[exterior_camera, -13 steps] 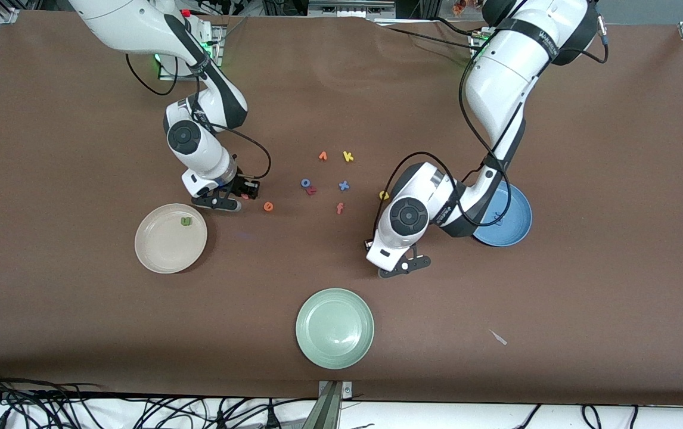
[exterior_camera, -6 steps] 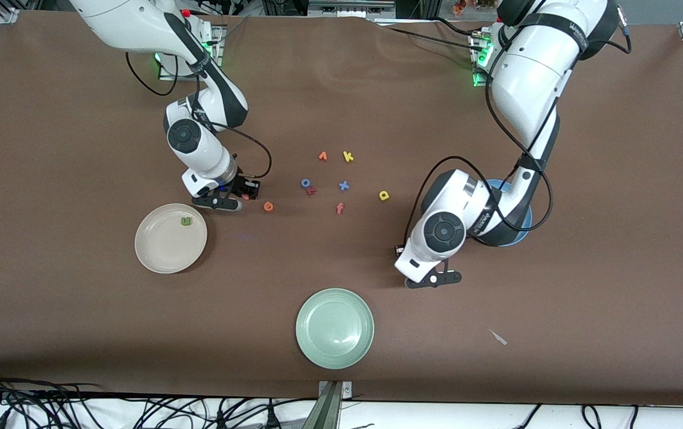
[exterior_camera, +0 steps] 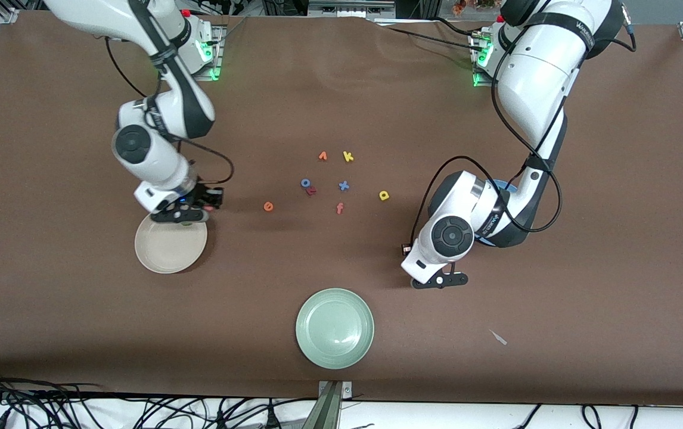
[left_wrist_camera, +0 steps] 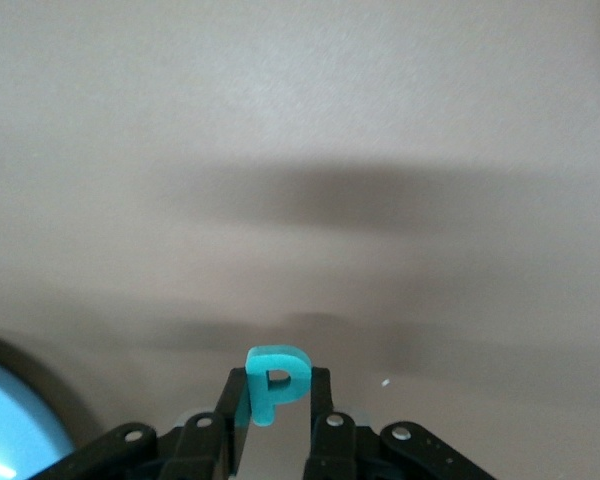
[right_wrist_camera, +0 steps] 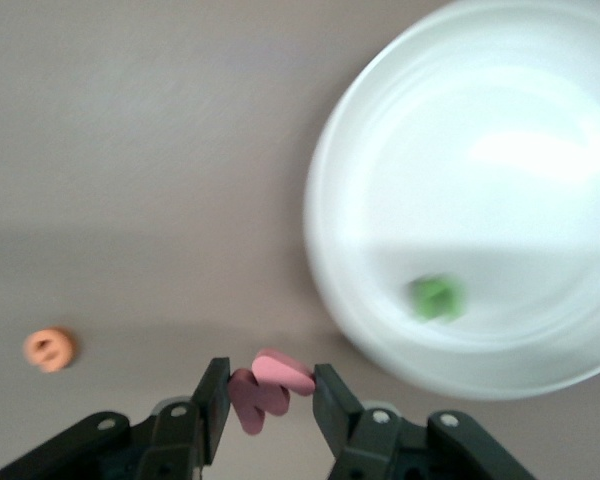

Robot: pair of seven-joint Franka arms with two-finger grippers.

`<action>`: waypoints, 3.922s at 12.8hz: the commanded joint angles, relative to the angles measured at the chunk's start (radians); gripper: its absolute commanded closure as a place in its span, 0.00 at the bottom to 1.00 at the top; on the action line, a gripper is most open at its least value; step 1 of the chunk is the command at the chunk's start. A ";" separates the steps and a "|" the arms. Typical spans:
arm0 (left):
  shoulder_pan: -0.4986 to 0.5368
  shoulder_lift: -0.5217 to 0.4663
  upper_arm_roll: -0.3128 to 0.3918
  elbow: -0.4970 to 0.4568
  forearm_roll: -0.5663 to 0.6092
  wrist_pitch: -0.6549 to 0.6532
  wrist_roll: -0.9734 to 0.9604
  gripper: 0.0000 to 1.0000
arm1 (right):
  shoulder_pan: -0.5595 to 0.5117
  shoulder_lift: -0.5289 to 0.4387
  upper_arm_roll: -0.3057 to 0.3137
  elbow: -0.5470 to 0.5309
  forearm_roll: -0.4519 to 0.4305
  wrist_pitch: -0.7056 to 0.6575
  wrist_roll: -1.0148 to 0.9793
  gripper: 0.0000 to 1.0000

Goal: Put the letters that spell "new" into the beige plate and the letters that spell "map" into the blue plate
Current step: 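Drop the M on the cream plate while the left gripper drops the P, then grasp orange e with the right gripper while the left gripper reaches yellow D, then drop the e on the cream plate while the left gripper grasps the D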

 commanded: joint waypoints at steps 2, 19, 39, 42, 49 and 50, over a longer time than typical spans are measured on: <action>0.077 -0.087 -0.009 -0.107 0.026 -0.037 0.166 0.96 | -0.063 0.044 -0.066 0.046 -0.070 -0.009 -0.198 0.87; 0.248 -0.352 -0.018 -0.675 0.014 0.195 0.452 0.00 | 0.089 0.193 0.104 0.181 -0.069 0.026 0.540 0.29; -0.076 -0.254 -0.072 -0.589 0.006 0.384 -0.030 0.00 | 0.186 0.205 0.099 0.056 -0.074 0.176 0.690 0.80; -0.117 -0.224 -0.075 -0.589 -0.024 0.451 -0.097 0.03 | 0.177 0.144 0.057 0.074 -0.074 0.090 0.568 0.81; -0.151 -0.217 -0.075 -0.604 -0.020 0.448 -0.102 0.29 | -0.027 0.039 -0.088 0.122 -0.057 -0.124 -0.152 0.81; -0.151 -0.217 -0.075 -0.604 -0.018 0.448 -0.102 0.41 | -0.037 0.042 -0.094 0.122 -0.054 -0.121 -0.171 0.81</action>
